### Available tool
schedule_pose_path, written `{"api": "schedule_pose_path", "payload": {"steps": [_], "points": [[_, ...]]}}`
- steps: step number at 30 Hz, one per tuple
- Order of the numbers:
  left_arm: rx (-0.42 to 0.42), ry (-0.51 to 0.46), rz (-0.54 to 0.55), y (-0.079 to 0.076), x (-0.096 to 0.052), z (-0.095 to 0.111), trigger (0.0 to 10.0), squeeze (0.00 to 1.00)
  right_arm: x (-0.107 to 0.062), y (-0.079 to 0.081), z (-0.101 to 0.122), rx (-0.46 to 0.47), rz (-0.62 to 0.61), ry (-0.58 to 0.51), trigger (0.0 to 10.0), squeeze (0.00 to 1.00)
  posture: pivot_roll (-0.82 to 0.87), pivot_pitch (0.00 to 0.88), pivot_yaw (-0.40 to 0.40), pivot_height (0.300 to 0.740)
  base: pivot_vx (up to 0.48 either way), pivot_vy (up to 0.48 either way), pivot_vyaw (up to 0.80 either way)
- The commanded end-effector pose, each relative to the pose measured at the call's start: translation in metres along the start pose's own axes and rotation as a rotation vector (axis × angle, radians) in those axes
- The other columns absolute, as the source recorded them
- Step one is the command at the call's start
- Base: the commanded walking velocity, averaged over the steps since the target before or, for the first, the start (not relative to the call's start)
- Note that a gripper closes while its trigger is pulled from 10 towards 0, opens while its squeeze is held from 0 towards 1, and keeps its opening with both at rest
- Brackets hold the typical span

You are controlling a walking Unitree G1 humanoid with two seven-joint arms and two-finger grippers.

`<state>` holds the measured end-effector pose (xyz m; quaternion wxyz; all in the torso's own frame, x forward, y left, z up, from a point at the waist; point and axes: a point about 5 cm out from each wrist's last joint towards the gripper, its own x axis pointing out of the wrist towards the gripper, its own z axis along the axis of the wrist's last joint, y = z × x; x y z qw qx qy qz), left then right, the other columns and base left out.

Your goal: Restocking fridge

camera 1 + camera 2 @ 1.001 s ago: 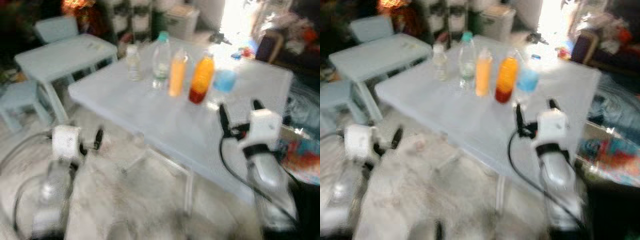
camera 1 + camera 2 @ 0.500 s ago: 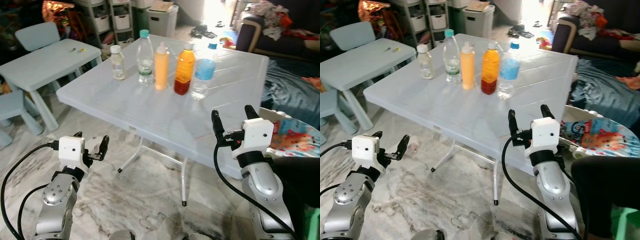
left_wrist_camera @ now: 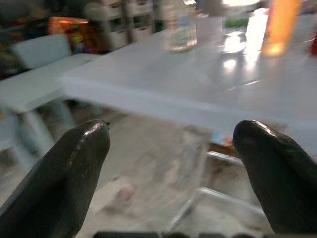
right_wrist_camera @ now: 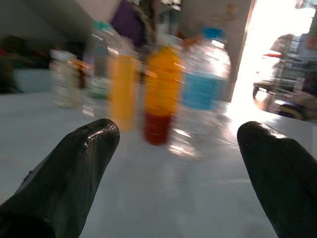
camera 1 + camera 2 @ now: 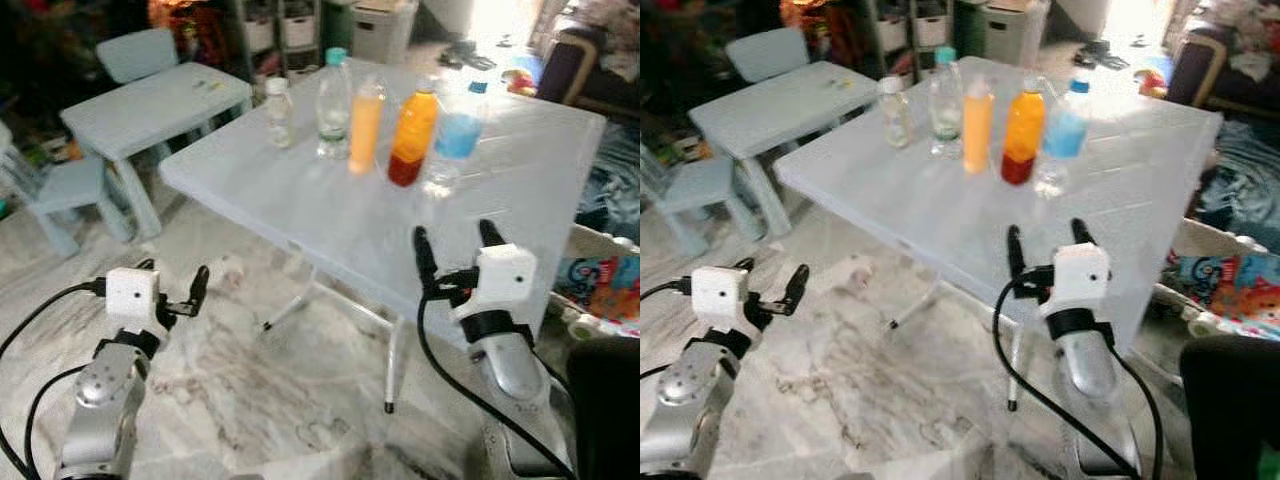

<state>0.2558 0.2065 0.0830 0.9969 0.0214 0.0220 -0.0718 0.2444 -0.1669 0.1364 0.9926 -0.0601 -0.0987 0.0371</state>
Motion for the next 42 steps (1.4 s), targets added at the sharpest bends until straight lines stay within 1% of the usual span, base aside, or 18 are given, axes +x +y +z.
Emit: {"api": "schedule_pose_path", "payload": {"steps": [1, 3, 17, 19, 24, 29, 30, 31, 34, 35, 36, 38, 39, 40, 42], "points": [[0.014, -0.002, -0.015, -0.001, 0.002, 0.001, 10.0, 0.0, 0.001, -0.003, 0.002, -0.002, -0.017, -0.01, 10.0, 0.0, -0.03, 0.0, 0.048, 0.74, 0.311, 0.0, 0.53], [0.015, -0.002, -0.017, -0.001, 0.003, 0.002, 10.0, 0.0, 0.001, -0.004, 0.002, 0.001, -0.021, -0.007, 10.0, 0.0, -0.03, 0.0, 0.048, 0.74, 0.311, 0.0, 0.49], [0.02, 0.008, -0.026, -0.004, 0.003, 0.0, 10.0, 0.0, 0.003, -0.002, 0.0, 0.0, -0.021, 0.0, 10.0, 0.0, -0.03, 0.0, 0.042, 0.74, 0.292, 0.0, 0.0], [0.021, 0.025, -0.025, -0.005, 0.002, -0.003, 10.0, 0.0, 0.004, 0.0, 0.0, 0.001, -0.024, 0.001, 10.0, 0.0, -0.03, 0.0, 0.041, 0.74, 0.0, 0.0, 0.0], [0.024, 0.026, -0.026, -0.005, 0.002, -0.003, 10.0, 0.0, 0.008, 0.0, 0.002, -0.001, -0.016, -0.009, 10.0, 0.0, -0.03, 0.0, 0.04, 0.74, 0.0, 0.0, 0.0], [0.035, 0.033, -0.025, -0.004, -0.001, -0.004, 10.0, 0.0, 0.023, -0.007, 0.011, 0.0, -0.017, -0.045, 10.0, 0.0, -0.02, 0.016, 0.043, 0.74, 0.0, 0.0, 0.0], [0.035, 0.033, -0.025, -0.004, -0.001, -0.004, 10.0, 0.0, 0.023, -0.007, 0.011, 0.0, -0.017, -0.045, 10.0, 0.0, -0.02, 0.016, 0.043, 0.74, 0.0, 0.0, 0.0], [0.041, 0.04, -0.024, -0.002, -0.003, -0.005, 10.0, 0.0, 0.029, -0.009, 0.013, -0.011, -0.008, -0.058, 10.0, 0.0, -0.02, 0.029, 0.045, 0.74, 0.0, 0.0, 0.0], [0.045, 0.045, -0.022, 0.0, -0.005, -0.005, 10.0, 0.0, 0.038, -0.012, 0.016, -0.022, -0.004, -0.068, 10.0, 0.0, -0.01, 0.039, 0.048, 0.74, 0.0, 0.0, 0.0], [0.048, 0.046, -0.021, 0.001, -0.007, -0.004, 10.0, 0.0, 0.043, -0.016, 0.018, -0.029, -0.003, -0.078, 10.0, 0.0, 0.0, 0.049, 0.051, 0.74, 0.0, 0.0, 0.0], [0.048, 0.046, -0.021, 0.001, -0.007, -0.004, 10.0, 0.0, 0.043, -0.016, 0.018, -0.029, -0.003, -0.078, 10.0, 0.0, 0.0, 0.049, 0.051, 0.74, 0.0, 0.0, 0.0], [0.055, 0.053, -0.021, 0.003, -0.01, -0.003, 10.0, 0.0, 0.056, -0.023, 0.024, -0.048, 0.008, -0.094, 10.0, 0.0, 0.01, 0.06, 0.056, 0.74, 0.0, 0.0, 0.0], [0.055, 0.053, -0.021, 0.003, -0.01, -0.003, 10.0, 0.0, 0.056, -0.023, 0.024, -0.048, 0.008, -0.094, 10.0, 0.0, 0.01, 0.06, 0.056, 0.74, 0.0, 0.0, 0.0], [0.059, 0.054, -0.023, 0.004, -0.011, -0.002, 10.0, 0.0, 0.063, -0.026, 0.027, -0.04, 0.008, -0.101, 10.0, 0.0, 0.02, 0.066, 0.061, 0.74, 0.0, 0.0, 0.0], [0.062, 0.055, -0.024, 0.005, -0.012, -0.001, 10.0, 0.0, 0.066, -0.027, 0.03, -0.041, 0.011, -0.108, 10.0, 0.0, 0.02, 0.071, 0.066, 0.74, 0.0, 0.0, 0.0]]}}
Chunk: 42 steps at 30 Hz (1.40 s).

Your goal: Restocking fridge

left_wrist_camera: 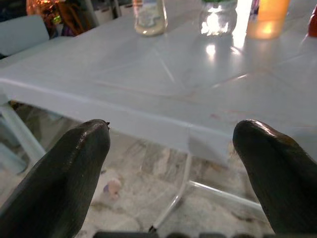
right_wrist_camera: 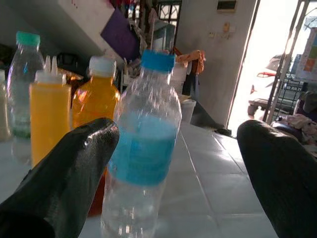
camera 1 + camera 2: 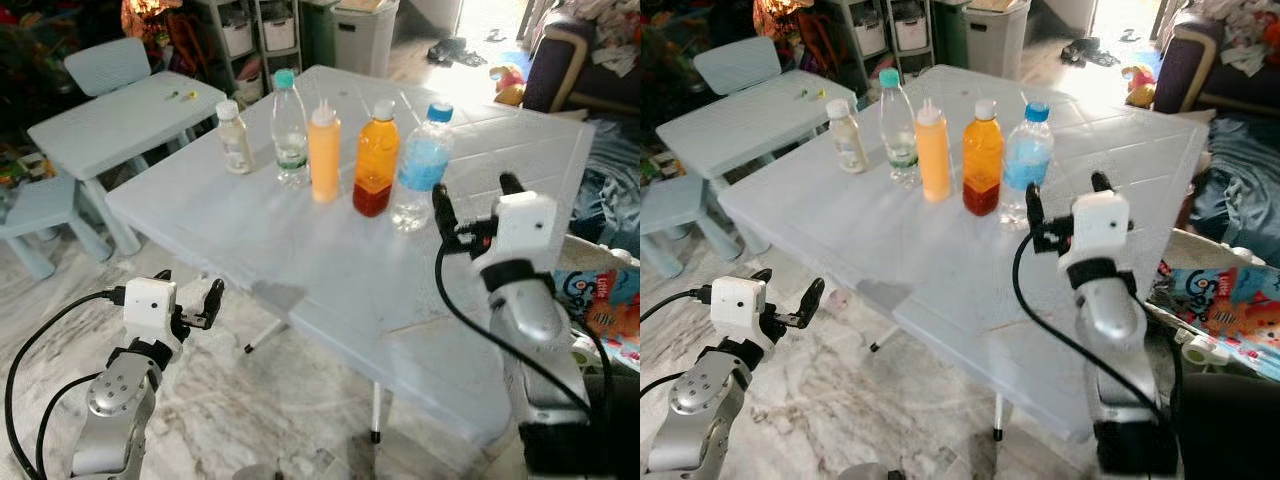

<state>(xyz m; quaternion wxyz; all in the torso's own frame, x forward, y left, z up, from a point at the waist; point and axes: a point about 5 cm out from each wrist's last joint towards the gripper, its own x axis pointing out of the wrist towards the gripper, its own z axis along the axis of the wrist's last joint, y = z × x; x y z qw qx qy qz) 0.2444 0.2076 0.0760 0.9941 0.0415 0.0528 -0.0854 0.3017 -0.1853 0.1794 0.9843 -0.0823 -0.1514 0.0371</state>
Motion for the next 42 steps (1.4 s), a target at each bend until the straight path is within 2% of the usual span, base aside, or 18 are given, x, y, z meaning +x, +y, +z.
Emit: {"api": "schedule_pose_path", "payload": {"steps": [1, 11, 20, 22, 24, 25, 33, 34, 35, 36, 37, 42], "points": [[0.027, -0.008, 0.005, 0.007, -0.002, 0.006, 10.0, 0.0, 0.004, 0.0, 0.002, 0.007, 0.013, -0.006, 10.0, 0.0, 0.02, 0.071, 0.066, 0.74, 0.0, 0.0, 0.0], [0.07, 0.013, 0.002, 0.018, -0.011, 0.012, 10.0, 0.0, 0.036, -0.003, 0.027, 0.016, 0.087, -0.1, 10.0, 0.0, 0.08, 0.101, 0.093, 0.74, 0.0, 0.0, 0.0], [0.085, 0.021, 0.001, 0.02, -0.016, 0.014, 10.0, 0.0, 0.049, -0.007, 0.044, 0.013, 0.087, -0.146, 10.0, 0.0, 0.1, 0.106, 0.101, 0.74, 0.0, 0.0, 0.0], [0.087, 0.025, -0.001, 0.021, -0.017, 0.015, 10.0, 0.0, 0.052, -0.008, 0.046, 0.025, 0.087, -0.148, 10.0, 0.0, 0.1, 0.107, 0.102, 0.74, 0.0, 0.0, 0.0], [0.09, 0.029, -0.003, 0.021, -0.017, 0.015, 10.0, 0.0, 0.058, -0.011, 0.049, 0.075, 0.074, -0.143, 10.0, 0.0, 0.11, 0.109, 0.105, 0.74, 0.0, 0.0, 0.0], [0.093, 0.033, -0.006, 0.021, -0.018, 0.015, 10.0, 0.0, 0.064, -0.013, 0.053, 0.07, 0.085, -0.143, 10.0, 0.0, 0.11, 0.112, 0.107, 0.74, 0.0, 0.0, 0.0], [0.099, 0.047, -0.013, 0.021, -0.022, 0.013, 10.0, 0.0, 0.081, -0.008, 0.054, 0.037, 0.155, -0.088, 10.0, 0.0, 0.12, 0.119, 0.107, 0.74, 0.0, 0.0, 0.0], [0.099, 0.047, -0.015, 0.02, -0.022, 0.013, 10.0, 0.0, 0.083, -0.007, 0.055, 0.039, 0.165, -0.082, 8.6, 0.0, 0.12, 0.119, 0.107, 0.74, 0.0, 0.0, 0.0], [0.099, 0.047, -0.015, 0.02, -0.022, 0.013, 10.0, 0.0, 0.083, -0.007, 0.055, 0.039, 0.165, -0.082, 8.6, 0.0, 0.12, 0.119, 0.107, 0.74, 0.0, 0.0, 0.0], [0.099, 0.047, -0.016, 0.02, -0.022, 0.014, 10.0, 0.0, 0.085, -0.006, 0.054, 0.033, 0.171, -0.059, 4.0, 0.0, 0.12, 0.119, 0.107, 0.74, 0.0, 0.0, 0.0], [0.1, 0.047, -0.018, 0.019, -0.022, 0.014, 10.0, 0.0, 0.087, -0.006, 0.053, 0.03, 0.169, -0.045, 0.0, 0.0, 0.12, 0.119, 0.105, 0.74, 0.0, 0.0, 0.0], [0.102, 0.048, -0.019, 0.018, -0.022, 0.014, 10.0, 0.0, 0.093, -0.004, 0.054, 0.018, 0.181, -0.029, 0.0, 0.0, 0.12, 0.113, 0.101, 0.74, 0.0, 0.0, 0.0]]}}
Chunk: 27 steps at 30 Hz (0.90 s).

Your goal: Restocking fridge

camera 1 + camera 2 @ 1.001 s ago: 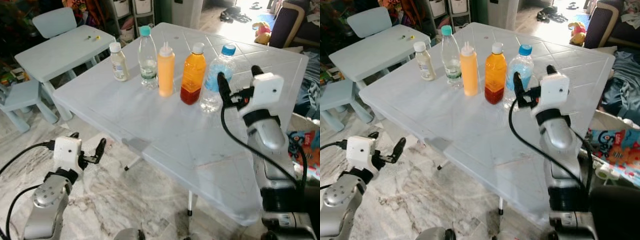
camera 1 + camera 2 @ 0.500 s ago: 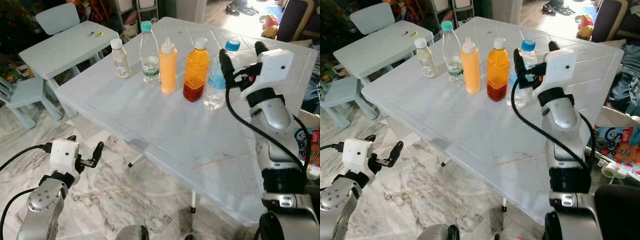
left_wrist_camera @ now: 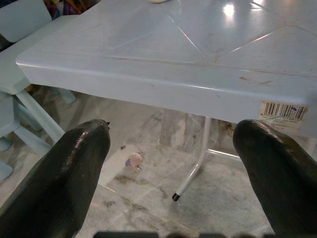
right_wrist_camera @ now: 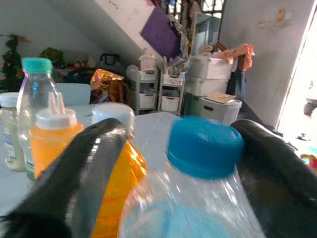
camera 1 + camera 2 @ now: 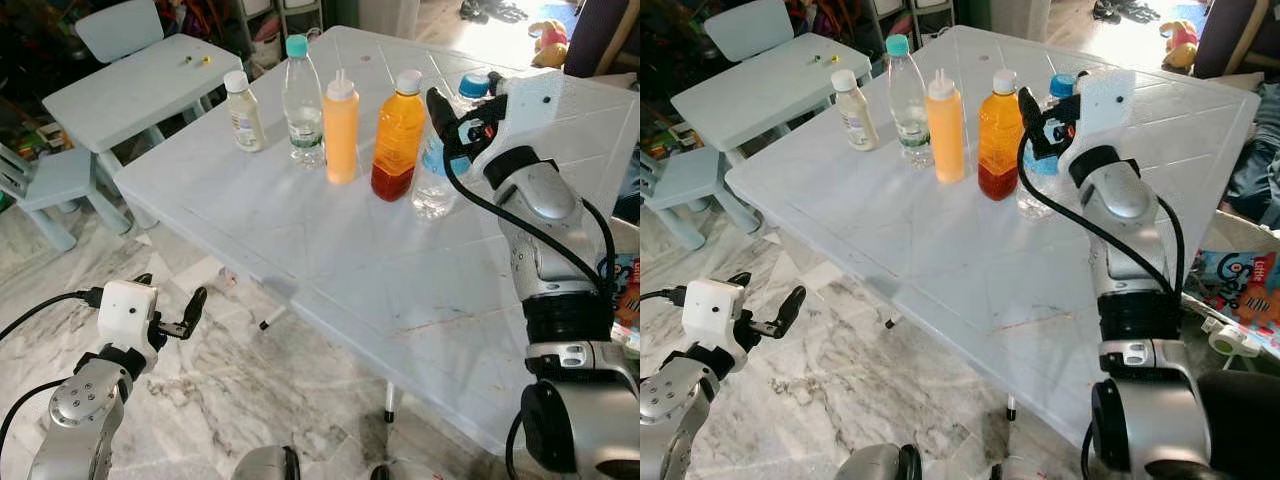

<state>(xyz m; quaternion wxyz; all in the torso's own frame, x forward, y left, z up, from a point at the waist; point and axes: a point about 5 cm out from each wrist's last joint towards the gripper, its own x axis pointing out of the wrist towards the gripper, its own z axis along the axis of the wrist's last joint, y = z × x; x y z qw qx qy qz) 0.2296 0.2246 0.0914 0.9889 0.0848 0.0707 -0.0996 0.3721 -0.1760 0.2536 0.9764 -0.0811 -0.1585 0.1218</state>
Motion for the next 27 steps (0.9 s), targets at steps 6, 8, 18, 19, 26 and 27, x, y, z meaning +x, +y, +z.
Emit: {"api": "schedule_pose_path", "payload": {"steps": [6, 8, 18, 19, 26, 27], "points": [[0.014, 0.004, 0.002, 0.0, 0.0, 0.002, 10.0, 0.0, 0.005, 0.001, 0.001, -0.004, 0.009, 0.038, 0.0, 0.0, 0.12, 0.106, 0.099, 0.74, 0.0, 0.0, 0.0], [0.012, 0.004, 0.0, -0.001, 0.001, 0.002, 10.0, 0.0, 0.004, 0.001, 0.0, -0.006, 0.006, 0.044, 0.0, 0.0, 0.11, 0.104, 0.097, 0.74, 0.0, 0.0, 0.0], [-0.01, 0.031, 0.019, -0.004, 0.007, -0.005, 10.0, 0.0, -0.009, -0.002, -0.008, -0.047, -0.06, 0.093, 0.0, 0.0, 0.09, 0.082, 0.081, 0.74, 0.0, 0.0, 0.0], [-0.021, 0.051, 0.037, -0.004, 0.009, -0.008, 10.0, 0.0, -0.014, 0.0, -0.009, -0.045, -0.077, 0.088, 0.0, 0.0, 0.08, 0.075, 0.077, 0.74, 0.0, 0.0, 0.0], [-0.065, 0.047, 0.06, -0.006, 0.02, -0.01, 10.0, 0.0, -0.045, 0.015, -0.015, 0.02, -0.146, 0.037, 0.0, 0.0, 0.06, 0.045, 0.062, 0.74, 0.0, 0.0, 0.0], [-0.072, 0.04, 0.063, -0.006, 0.022, -0.01, 10.0, 0.0, -0.051, 0.02, -0.014, 0.03, -0.147, 0.022, 0.0, 0.0, 0.06, 0.037, 0.058, 0.74, 0.0, 0.0, 0.0]]}}
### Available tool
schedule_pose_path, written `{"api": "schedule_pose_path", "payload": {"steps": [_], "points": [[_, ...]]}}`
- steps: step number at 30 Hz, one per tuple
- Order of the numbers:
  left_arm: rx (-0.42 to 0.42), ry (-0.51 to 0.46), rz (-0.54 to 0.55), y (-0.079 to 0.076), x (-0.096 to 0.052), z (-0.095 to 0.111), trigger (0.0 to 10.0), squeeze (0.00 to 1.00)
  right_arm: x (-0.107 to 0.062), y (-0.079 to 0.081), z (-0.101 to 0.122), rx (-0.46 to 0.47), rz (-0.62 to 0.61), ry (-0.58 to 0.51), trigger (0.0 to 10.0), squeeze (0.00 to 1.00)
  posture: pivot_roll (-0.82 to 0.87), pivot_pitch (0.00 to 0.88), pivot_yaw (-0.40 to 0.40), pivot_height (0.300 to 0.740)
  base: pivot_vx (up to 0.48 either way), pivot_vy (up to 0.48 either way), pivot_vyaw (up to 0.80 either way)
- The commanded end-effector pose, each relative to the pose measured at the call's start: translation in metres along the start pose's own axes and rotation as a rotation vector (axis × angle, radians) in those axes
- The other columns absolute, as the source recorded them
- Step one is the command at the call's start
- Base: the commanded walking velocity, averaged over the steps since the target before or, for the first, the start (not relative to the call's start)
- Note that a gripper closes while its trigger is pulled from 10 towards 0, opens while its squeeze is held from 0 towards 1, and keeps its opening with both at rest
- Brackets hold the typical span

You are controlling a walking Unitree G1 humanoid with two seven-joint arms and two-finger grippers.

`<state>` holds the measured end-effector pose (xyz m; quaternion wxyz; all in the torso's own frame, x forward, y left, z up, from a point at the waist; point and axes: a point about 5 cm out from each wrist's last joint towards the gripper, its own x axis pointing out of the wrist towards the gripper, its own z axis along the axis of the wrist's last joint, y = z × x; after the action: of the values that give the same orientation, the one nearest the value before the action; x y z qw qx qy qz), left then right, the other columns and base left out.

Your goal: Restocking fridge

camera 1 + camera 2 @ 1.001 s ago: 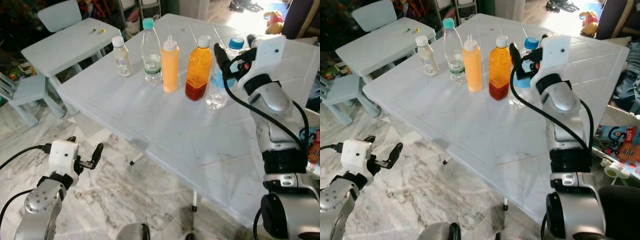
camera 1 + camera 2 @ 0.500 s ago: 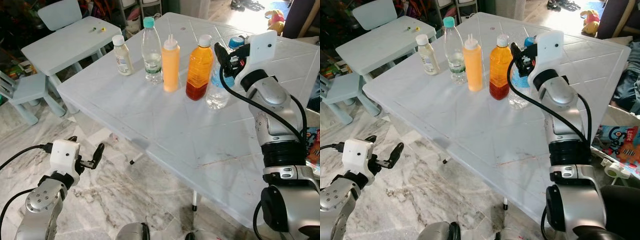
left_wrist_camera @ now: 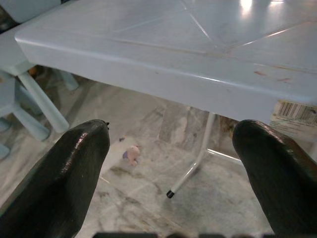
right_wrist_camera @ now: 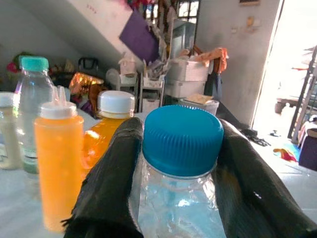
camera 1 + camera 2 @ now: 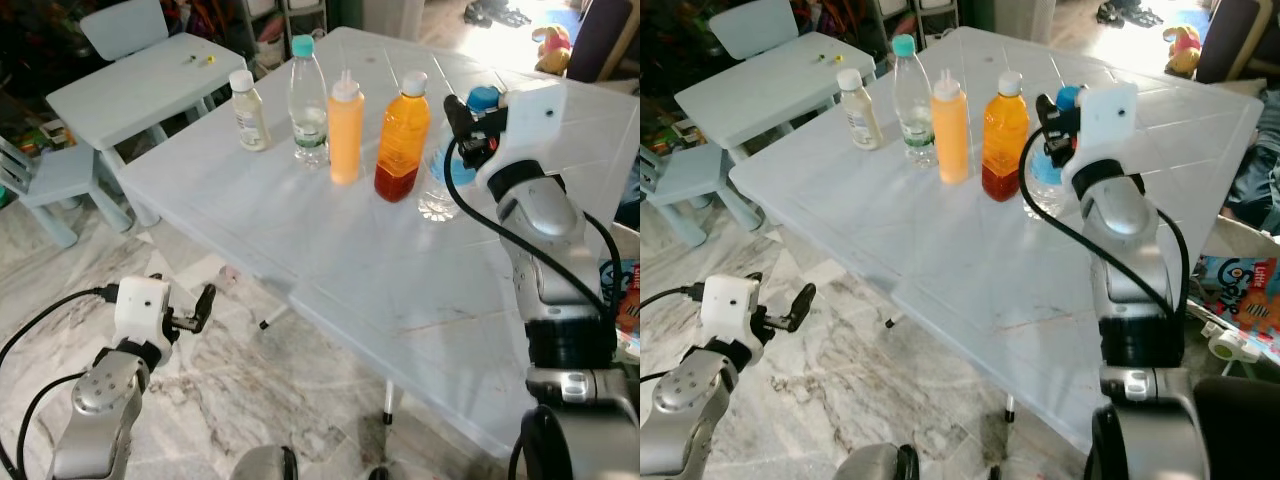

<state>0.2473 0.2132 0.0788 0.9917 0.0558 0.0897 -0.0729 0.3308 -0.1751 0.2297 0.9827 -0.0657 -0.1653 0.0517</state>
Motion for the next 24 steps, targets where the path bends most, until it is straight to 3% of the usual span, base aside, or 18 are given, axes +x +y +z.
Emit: {"api": "schedule_pose_path", "payload": {"steps": [1, 2, 4, 5, 11, 17, 24], "points": [[-0.008, 0.0, 0.017, 0.003, 0.002, -0.001, 10.0, 0.0, -0.01, 0.009, -0.005, 0.028, -0.001, 0.019, 0.6, 0.0, 0.05, 0.035, 0.058, 0.74, 0.0, 0.0, 0.0], [-0.008, -0.004, 0.018, 0.003, 0.003, 0.0, 10.0, 0.0, -0.012, 0.012, -0.004, 0.037, 0.001, 0.012, 1.4, 0.0, 0.05, 0.034, 0.057, 0.74, 0.0, 0.0, 0.0], [-0.008, -0.005, 0.018, 0.003, 0.004, 0.0, 10.0, 0.0, -0.014, 0.013, -0.004, 0.044, 0.001, 0.008, 1.4, 0.0, 0.05, 0.031, 0.056, 0.74, 0.0, 0.0, 0.0], [-0.011, -0.011, 0.02, 0.002, 0.007, 0.001, 10.0, 0.0, -0.02, 0.022, -0.004, 0.072, 0.005, 0.013, 10.0, 0.0, 0.03, 0.019, 0.052, 0.74, 0.0, 0.356, 0.0], [-0.021, -0.025, 0.019, -0.001, 0.016, 0.002, 10.0, 0.0, -0.031, 0.037, -0.003, 0.128, 0.031, 0.011, 10.0, 0.0, 0.01, 0.008, 0.05, 0.74, 0.0, 0.456, 0.0], [-0.012, -0.023, 0.005, -0.002, 0.016, -0.001, 10.0, 0.0, -0.036, 0.042, 0.003, 0.116, 0.063, -0.037, 10.0, 0.0, 0.0, 0.0, 0.047, 0.74, 0.0, 0.479, 0.0], [-0.02, -0.006, -0.003, -0.009, 0.016, -0.01, 10.0, 0.0, -0.048, 0.042, -0.007, 0.11, 0.087, -0.007, 10.0, 0.0, -0.01, 0.0, 0.033, 0.74, 0.0, 0.48, 0.72]]}}
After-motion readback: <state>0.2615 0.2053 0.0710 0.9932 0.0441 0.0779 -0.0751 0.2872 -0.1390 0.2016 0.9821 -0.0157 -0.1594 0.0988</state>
